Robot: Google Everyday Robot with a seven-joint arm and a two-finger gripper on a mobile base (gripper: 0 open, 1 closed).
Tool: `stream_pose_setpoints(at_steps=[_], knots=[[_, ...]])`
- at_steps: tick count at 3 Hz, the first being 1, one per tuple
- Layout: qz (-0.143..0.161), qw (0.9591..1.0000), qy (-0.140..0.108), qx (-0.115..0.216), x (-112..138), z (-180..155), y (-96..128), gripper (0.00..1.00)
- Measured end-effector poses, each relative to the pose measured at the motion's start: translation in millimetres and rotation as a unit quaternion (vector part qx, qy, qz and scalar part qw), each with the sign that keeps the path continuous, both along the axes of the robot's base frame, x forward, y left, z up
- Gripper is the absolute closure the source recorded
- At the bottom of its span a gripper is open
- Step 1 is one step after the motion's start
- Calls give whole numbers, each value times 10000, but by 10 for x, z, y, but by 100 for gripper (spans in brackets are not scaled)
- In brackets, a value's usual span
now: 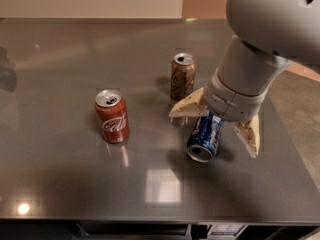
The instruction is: Place pepsi can upright
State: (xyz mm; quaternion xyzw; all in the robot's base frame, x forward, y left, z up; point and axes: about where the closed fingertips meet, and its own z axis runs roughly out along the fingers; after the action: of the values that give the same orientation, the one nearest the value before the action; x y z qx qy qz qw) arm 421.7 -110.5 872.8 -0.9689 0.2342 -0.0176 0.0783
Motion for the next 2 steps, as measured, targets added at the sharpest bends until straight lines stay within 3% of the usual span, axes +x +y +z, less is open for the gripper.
stream_pose_setpoints(at_steps=[2], knots=[[692, 9961, 300, -453, -176, -316, 126, 0]])
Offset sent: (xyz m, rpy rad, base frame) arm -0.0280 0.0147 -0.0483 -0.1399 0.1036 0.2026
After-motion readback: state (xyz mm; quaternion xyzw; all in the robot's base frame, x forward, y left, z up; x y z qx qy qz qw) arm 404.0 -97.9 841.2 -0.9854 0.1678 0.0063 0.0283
